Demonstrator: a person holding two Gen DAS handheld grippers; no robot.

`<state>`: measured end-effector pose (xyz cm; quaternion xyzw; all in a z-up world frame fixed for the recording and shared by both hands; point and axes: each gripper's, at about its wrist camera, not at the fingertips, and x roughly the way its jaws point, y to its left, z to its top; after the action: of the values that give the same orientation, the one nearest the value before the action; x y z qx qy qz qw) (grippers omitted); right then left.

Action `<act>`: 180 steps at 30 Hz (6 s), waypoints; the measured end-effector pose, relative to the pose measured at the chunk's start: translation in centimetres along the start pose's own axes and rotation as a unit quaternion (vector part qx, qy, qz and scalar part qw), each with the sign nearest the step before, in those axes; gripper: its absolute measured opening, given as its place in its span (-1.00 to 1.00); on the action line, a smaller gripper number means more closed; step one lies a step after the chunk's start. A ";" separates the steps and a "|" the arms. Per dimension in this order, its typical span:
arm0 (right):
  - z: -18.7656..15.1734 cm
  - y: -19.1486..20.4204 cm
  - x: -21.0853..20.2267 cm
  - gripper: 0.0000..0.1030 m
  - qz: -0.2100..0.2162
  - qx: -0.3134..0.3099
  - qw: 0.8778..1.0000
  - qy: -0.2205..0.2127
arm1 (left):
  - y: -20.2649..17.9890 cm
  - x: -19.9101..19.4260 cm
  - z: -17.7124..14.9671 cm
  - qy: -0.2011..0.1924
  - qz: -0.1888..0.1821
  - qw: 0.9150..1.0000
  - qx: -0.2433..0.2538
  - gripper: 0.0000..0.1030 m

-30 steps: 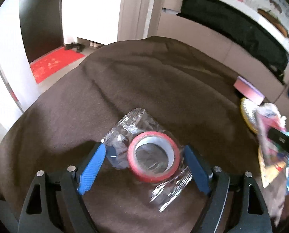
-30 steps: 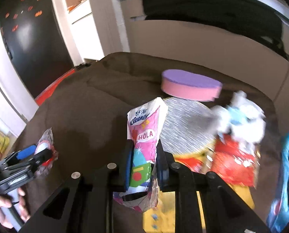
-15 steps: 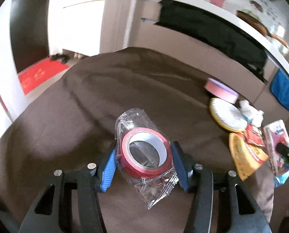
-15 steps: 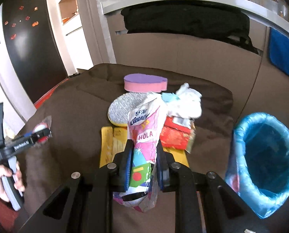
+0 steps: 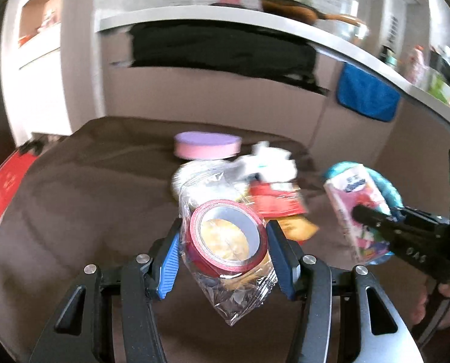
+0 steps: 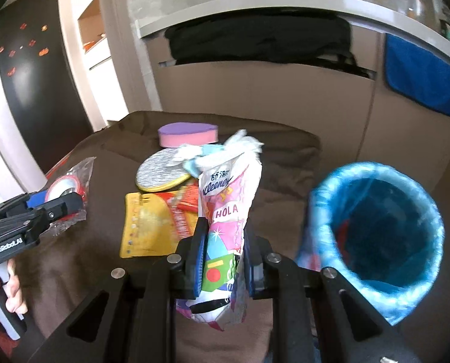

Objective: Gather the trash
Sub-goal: 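Carry the tissue pack and bagged tape roll over the bin and open both grippers, then move both grippers back over the remaining trash on the table, then grasp the crumpled white tissue with the right gripper while the left grasps the yellow wrapper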

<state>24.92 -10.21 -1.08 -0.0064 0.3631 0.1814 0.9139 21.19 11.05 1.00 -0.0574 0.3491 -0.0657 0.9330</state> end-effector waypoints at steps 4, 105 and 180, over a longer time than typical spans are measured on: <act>-0.6 -2.9 -1.8 -0.64 -0.022 0.017 0.999 -0.015 | -4.5 0.8 1.3 0.003 -0.031 0.999 0.027 0.05; 6.5 2.1 15.1 -0.85 0.030 -0.094 0.991 0.095 | 10.8 7.5 3.1 0.007 0.007 0.999 -0.046 0.52; 1.9 -5.2 0.4 -0.90 0.003 -0.039 0.999 -0.009 | -6.7 6.4 -2.5 0.117 -0.015 0.983 0.139 0.03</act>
<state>28.18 -14.71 -0.57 -0.0395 0.3477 0.1985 0.9155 23.78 3.30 -3.99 0.0756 0.4420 -0.1340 0.8837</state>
